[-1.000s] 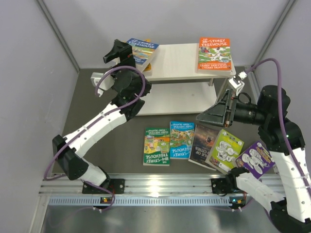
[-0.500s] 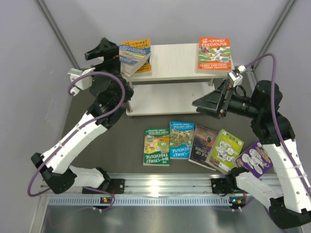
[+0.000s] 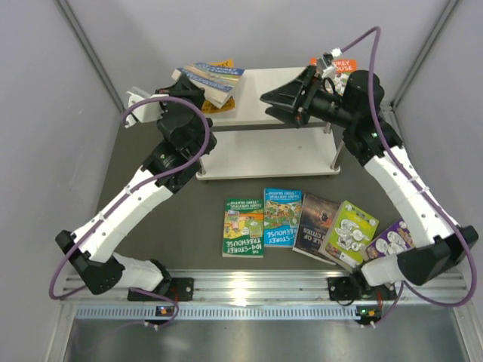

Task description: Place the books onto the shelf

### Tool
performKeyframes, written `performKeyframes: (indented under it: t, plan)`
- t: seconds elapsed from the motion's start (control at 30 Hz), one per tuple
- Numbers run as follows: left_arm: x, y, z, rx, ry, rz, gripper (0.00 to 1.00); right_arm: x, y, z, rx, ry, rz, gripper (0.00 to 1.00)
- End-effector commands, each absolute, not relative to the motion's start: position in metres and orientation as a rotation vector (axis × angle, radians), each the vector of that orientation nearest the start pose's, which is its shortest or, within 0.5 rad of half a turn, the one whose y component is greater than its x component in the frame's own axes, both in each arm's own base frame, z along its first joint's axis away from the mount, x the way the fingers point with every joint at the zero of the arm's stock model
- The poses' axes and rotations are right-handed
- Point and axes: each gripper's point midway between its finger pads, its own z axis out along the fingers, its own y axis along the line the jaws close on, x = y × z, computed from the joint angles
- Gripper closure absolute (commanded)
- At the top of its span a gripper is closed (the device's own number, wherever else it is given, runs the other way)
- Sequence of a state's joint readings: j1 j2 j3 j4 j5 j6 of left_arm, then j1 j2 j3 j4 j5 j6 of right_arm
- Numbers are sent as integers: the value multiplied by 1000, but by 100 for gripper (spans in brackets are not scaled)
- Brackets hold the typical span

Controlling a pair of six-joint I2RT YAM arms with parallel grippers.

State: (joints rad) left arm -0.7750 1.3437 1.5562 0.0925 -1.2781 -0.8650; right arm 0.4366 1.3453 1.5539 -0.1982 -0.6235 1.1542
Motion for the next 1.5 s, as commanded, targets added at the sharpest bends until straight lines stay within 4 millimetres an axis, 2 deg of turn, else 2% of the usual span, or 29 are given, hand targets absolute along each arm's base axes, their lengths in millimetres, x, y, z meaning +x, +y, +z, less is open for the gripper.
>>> performKeyframes:
  t: [0.0, 0.07, 0.1, 0.17, 0.2, 0.27, 0.47, 0.63, 0.83, 0.87, 0.9, 0.93, 0.97, 1.0, 1.03, 1.1, 1.17, 1.2, 1.3, 1.37, 1.4, 1.43, 1.47]
  plan:
    - [354, -132, 525, -1077, 1021, -579, 100, 306, 295, 508, 55, 1704, 1704, 31]
    - [356, -135, 523, -1075, 1044, -574, 100, 309, 301, 522, 49, 1672, 1733, 30]
    - [358, -137, 521, -1071, 1055, -564, 100, 321, 309, 515, 76, 1699, 1747, 30]
    - [358, -137, 522, -1071, 1065, -553, 100, 323, 319, 524, 63, 1682, 1778, 29]
    - [359, -138, 521, -1073, 1070, -539, 100, 334, 327, 517, 86, 1704, 1787, 29]
    - [359, -137, 523, -1078, 1068, -537, 100, 342, 342, 512, 96, 1722, 1812, 28]
    - [358, -135, 528, -1065, 1067, -521, 100, 339, 379, 494, 127, 1818, 1888, 28]
    - [357, -133, 535, -1054, 1057, -522, 100, 333, 385, 482, 149, 1871, 1876, 25]
    - [358, -138, 536, -1040, 1064, -550, 100, 348, 390, 481, 195, 1860, 1868, 25]
    - [357, -138, 537, -1037, 1066, -556, 100, 354, 394, 476, 214, 1868, 1867, 25]
    - [358, -139, 537, -1035, 1068, -561, 100, 358, 396, 475, 218, 1867, 1866, 28]
    - [358, -141, 537, -1032, 1071, -576, 100, 363, 397, 482, 214, 1844, 1877, 32]
    - [359, -143, 537, -1025, 1078, -577, 100, 369, 403, 475, 226, 1860, 1882, 34]
    - [359, -145, 537, -1016, 1086, -584, 100, 374, 404, 475, 233, 1857, 1881, 40]
    - [359, -146, 538, -1020, 1086, -597, 100, 375, 404, 482, 225, 1837, 1890, 47]
    - [358, -145, 536, -1018, 1096, -592, 100, 383, 406, 478, 244, 1841, 1889, 61]
    - [354, -140, 538, -1017, 1093, -588, 100, 389, 399, 483, 251, 1820, 1877, 71]
    - [352, -139, 538, -1008, 1098, -577, 100, 391, 396, 484, 254, 1812, 1870, 80]
    - [346, -138, 541, -962, 1120, -587, 100, 405, 376, 491, 273, 1782, 1820, 92]
    - [340, -139, 539, -906, 1155, -598, 100, 411, 368, 496, 261, 1776, 1800, 100]
    - [337, -140, 541, -894, 1157, -621, 100, 414, 371, 486, 263, 1805, 1790, 100]
    - [335, -146, 537, -848, 1201, -640, 96, 416, 365, 496, 245, 1782, 1786, 100]
    - [328, -143, 536, -828, 1218, -649, 91, 421, 367, 490, 229, 1798, 1777, 100]
